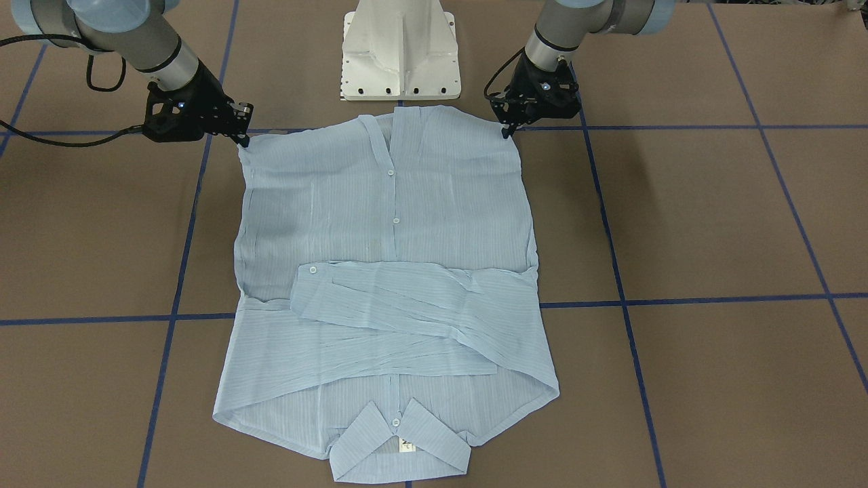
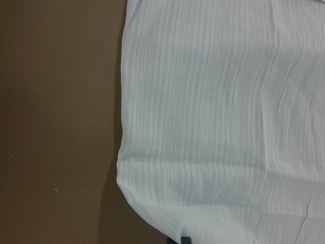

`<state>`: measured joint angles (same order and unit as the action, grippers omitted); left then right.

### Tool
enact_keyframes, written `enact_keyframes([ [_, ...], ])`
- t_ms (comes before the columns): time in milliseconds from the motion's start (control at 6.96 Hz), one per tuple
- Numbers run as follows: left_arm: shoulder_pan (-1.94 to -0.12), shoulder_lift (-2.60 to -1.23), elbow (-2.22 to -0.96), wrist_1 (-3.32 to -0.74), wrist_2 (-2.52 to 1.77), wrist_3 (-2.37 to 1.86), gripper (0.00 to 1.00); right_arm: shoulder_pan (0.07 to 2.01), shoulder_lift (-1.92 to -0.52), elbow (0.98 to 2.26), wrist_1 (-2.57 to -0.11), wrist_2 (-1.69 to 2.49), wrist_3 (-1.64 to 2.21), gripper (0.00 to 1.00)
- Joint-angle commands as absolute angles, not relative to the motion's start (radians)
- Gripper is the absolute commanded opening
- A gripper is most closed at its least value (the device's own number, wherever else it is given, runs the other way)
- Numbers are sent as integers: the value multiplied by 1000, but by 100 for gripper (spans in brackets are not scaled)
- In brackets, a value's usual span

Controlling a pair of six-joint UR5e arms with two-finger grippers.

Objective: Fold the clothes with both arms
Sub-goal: 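Lift the hem with both grippers and carry it toward the collar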

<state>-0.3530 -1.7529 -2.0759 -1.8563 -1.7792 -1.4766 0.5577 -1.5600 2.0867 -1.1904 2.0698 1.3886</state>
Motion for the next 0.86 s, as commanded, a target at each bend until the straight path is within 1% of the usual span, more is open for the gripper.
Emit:
enact_keyframes([
  [0, -359, -1738, -2075, -1856, -1784, -1468, 0, 583, -1560, 2086, -1190, 2089, 1387, 0],
  [431, -377, -1735, -2080, -1855, -1786, -1466, 0, 603, -1554, 2080, -1190, 2106, 1387, 0],
  [718, -451, -1747, -2082, -1856, -1851, -1457, 0, 647, -1523, 2077, -1196, 2114, 1373, 0],
])
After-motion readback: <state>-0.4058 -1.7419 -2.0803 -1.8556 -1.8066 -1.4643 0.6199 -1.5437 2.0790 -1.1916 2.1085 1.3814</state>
